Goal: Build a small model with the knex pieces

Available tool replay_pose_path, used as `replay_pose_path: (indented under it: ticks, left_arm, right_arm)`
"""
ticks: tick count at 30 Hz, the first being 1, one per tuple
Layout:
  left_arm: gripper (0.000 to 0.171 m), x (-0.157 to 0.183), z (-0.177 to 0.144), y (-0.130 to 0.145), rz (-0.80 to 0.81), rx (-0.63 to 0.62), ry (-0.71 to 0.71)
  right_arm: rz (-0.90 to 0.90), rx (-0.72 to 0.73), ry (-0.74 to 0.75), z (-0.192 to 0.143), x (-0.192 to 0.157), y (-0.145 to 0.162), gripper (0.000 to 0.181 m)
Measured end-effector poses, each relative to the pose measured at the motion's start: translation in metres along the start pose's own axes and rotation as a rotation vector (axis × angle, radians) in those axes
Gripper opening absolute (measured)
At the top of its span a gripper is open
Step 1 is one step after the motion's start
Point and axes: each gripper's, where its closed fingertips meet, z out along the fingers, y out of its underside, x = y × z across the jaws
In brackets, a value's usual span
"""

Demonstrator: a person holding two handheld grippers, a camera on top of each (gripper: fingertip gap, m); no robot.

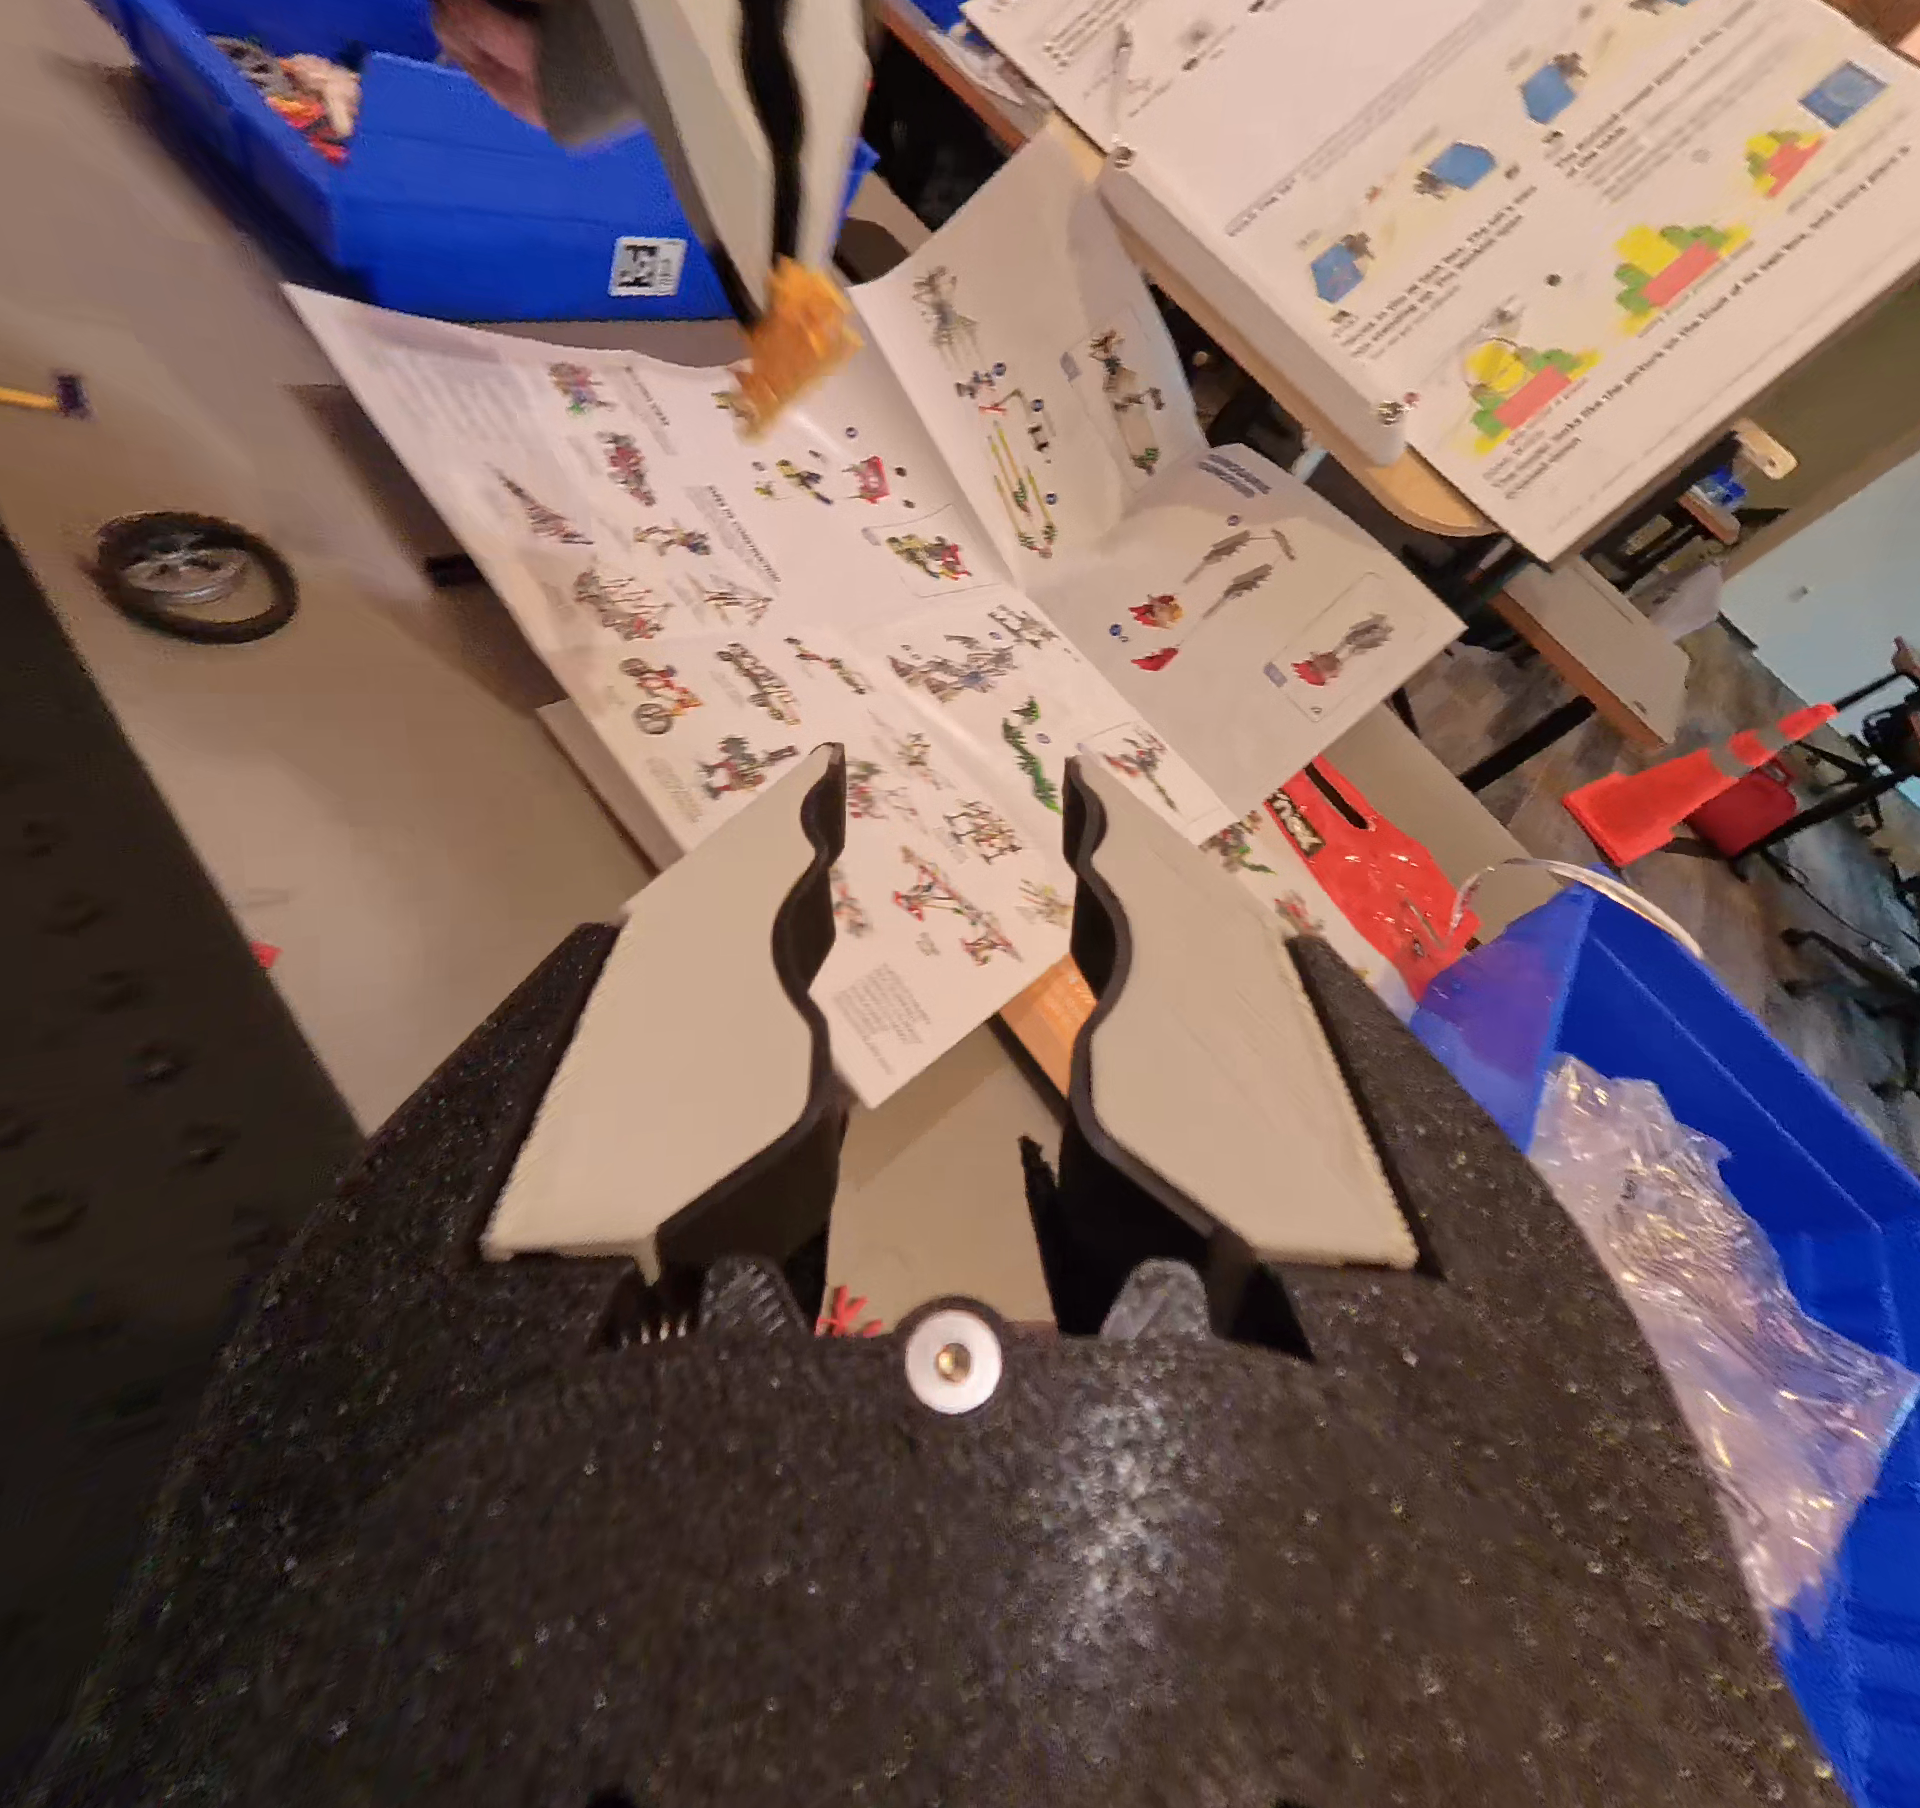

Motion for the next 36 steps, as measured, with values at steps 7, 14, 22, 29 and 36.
replay_pose_path:
  ticks: [7, 14, 22, 29, 36]
  left_arm:
    - [0.003, 0.01, 0.068, -0.009, -0.199, 0.07, 0.21]
    - [0.002, 0.025, 0.089, -0.008, -0.261, 0.061, 0.28]
    - [0.003, 0.036, 0.092, 0.003, -0.314, 0.077, 0.319]
    - [0.028, 0.02, 0.083, 0.011, -0.283, 0.107, 0.182]
    - [0.027, -0.002, 0.067, 0.033, -0.191, 0.068, -0.019]
  right_arm:
    - [-0.169, -0.071, 0.038, 0.013, -0.035, 0.017, 0.055]
    - [-0.317, -0.075, 0.193, 0.017, -0.023, 0.019, 0.059]
    - [-0.358, -0.043, 0.124, 0.021, -0.042, 0.02, 0.042]
    - [-0.25, -0.064, 0.073, 0.021, -0.036, 0.032, 0.042]
    - [-0.164, -0.157, 0.056, 0.015, -0.019, 0.055, 0.042]
